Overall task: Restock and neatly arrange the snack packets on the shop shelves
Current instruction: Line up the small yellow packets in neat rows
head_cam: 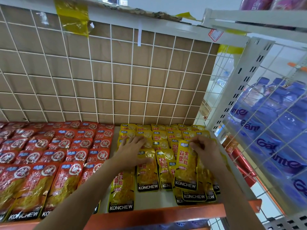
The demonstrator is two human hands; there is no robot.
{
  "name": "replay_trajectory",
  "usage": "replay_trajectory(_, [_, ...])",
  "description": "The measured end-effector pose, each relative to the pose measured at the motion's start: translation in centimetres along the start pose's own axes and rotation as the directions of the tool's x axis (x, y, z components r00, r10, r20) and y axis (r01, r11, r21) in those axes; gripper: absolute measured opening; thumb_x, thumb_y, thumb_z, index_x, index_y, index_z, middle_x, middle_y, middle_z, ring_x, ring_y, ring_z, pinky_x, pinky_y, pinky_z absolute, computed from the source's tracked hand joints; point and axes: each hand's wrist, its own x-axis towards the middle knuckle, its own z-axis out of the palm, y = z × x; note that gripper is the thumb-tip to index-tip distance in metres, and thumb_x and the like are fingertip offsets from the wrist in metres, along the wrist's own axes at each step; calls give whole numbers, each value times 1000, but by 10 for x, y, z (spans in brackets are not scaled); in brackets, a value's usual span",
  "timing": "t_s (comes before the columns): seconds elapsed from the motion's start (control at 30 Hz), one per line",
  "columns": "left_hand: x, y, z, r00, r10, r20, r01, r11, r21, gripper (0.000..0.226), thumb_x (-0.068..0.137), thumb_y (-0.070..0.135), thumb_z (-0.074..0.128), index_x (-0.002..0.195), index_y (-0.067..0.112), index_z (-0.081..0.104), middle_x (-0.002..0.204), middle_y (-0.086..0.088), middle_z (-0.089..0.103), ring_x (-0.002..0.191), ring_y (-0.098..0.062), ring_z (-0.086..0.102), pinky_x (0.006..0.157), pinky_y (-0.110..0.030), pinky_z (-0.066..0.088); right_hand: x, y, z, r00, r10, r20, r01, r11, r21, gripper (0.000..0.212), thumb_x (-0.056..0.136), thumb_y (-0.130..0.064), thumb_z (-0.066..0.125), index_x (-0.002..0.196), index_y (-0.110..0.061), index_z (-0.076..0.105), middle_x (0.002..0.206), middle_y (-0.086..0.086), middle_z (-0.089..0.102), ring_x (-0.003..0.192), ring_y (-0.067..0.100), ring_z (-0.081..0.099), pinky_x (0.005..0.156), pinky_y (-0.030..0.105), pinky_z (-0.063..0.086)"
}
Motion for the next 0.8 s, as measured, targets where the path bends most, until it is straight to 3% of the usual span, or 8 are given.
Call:
replay_trajectory(0.13, [-6, 1, -4, 999, 3, -43, -5, 999, -43, 111, 56, 90, 7, 147, 27, 18, 155, 7, 12, 143, -15, 7, 114, -39, -6, -5, -20, 22, 992, -18, 126, 7, 996, 89, 20, 86, 4, 56, 72, -10, 61, 49, -6, 55, 45, 1, 47, 48, 12, 39])
replay_trajectory(0.2, [-11, -2, -5, 992, -15, -124, 1, 994, -112, 73, 85, 68, 31, 145, 28, 25, 153, 5, 18, 142, -17, 13, 115, -38, 3, -9, -27, 39, 978, -3, 208, -7, 999, 48, 21, 87, -3, 59, 74, -20, 61, 57, -7, 59, 49, -1, 53, 52, 10, 42])
replay_trajectory(0.27, [-22, -6, -4, 979, -38, -202, -1, 982, -191, 55, 93, 51, 41, 142, 28, 32, 151, 5, 24, 140, -19, 20, 113, -38, 14, -11, -30, 57, 960, 8, 279, -3, 1000, -19, 23, 87, -11, 62, 76, -31, 58, 69, -11, 62, 60, -1, 57, 62, 16, 48])
replay_trajectory(0.33, [-37, -8, -3, 969, -65, -239, 4, 969, -247, 62, 87, 56, 31, 140, 26, 37, 149, 6, 30, 137, -18, 26, 110, -36, 21, -13, -29, 73, 949, 5, 314, 8, 999, -40, 20, 86, -15, 63, 77, -32, 59, 81, -11, 64, 74, 4, 60, 74, 23, 52])
replay_trajectory(0.43, [-61, -7, 2, 951, -82, -299, -9, 956, -292, 73, 78, 58, 20, 138, 23, 42, 144, 5, 39, 132, -18, 35, 105, -32, 26, -16, -29, 91, 948, -19, 317, 43, 997, -69, 6, 85, -19, 65, 84, -25, 64, 86, -10, 64, 81, 1, 60, 72, 12, 47])
replay_trajectory(0.6, [-81, 5, 17, 950, -4, -313, -57, 981, -186, 65, 79, 59, 30, 136, 27, 39, 141, 4, 42, 131, -19, 38, 109, -42, 29, -26, -27, 108, 966, -111, 233, 169, 955, -244, 8, 85, -25, 64, 91, -19, 64, 89, -11, 58, 84, 0, 51, 74, 10, 38])
replay_trajectory(0.73, [-86, 12, 28, 979, 17, -201, -26, 999, -41, 85, 75, 82, 24, 145, 35, 13, 151, 14, 11, 141, -7, 2, 113, -35, -8, -32, -23, 117, 973, -164, 164, 211, 921, -327, 12, 85, -27, 63, 91, -16, 65, 96, -4, 55, 96, 9, 49, 80, 17, 37])
replay_trajectory(0.8, [-86, 14, 34, 987, 31, -156, -24, 999, 47, 84, 77, 81, 18, 143, 29, 19, 151, 6, 27, 138, -10, 13, 112, -43, 4, -33, -22, 118, 974, -160, 158, 204, 926, -316, 13, 85, -27, 64, 91, -16, 65, 97, -2, 55, 99, 11, 49, 83, 21, 41])
